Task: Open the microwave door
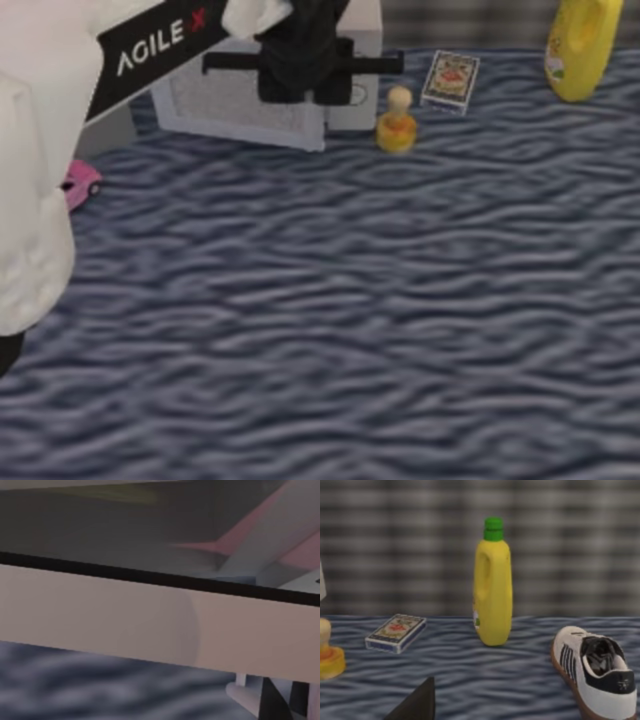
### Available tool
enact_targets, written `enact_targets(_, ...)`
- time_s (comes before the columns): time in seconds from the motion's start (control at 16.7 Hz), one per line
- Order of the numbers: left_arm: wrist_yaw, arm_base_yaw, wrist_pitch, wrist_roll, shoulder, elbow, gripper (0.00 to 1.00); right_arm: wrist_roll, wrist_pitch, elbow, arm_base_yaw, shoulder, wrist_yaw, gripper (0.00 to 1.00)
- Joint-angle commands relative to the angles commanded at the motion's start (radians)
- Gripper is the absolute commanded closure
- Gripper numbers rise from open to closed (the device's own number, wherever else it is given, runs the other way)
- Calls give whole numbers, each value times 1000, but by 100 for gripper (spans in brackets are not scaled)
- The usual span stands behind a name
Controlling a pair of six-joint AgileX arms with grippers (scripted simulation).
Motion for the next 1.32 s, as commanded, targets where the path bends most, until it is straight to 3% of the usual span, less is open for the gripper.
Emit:
enact_targets(0.6, 6, -8, 3, -1, 3, -6, 100, 0, 0, 0, 0, 0, 0, 0)
enact_targets(1.32, 50, 12, 87, 99, -102, -169, 100, 0, 0, 0, 0, 0, 0, 0)
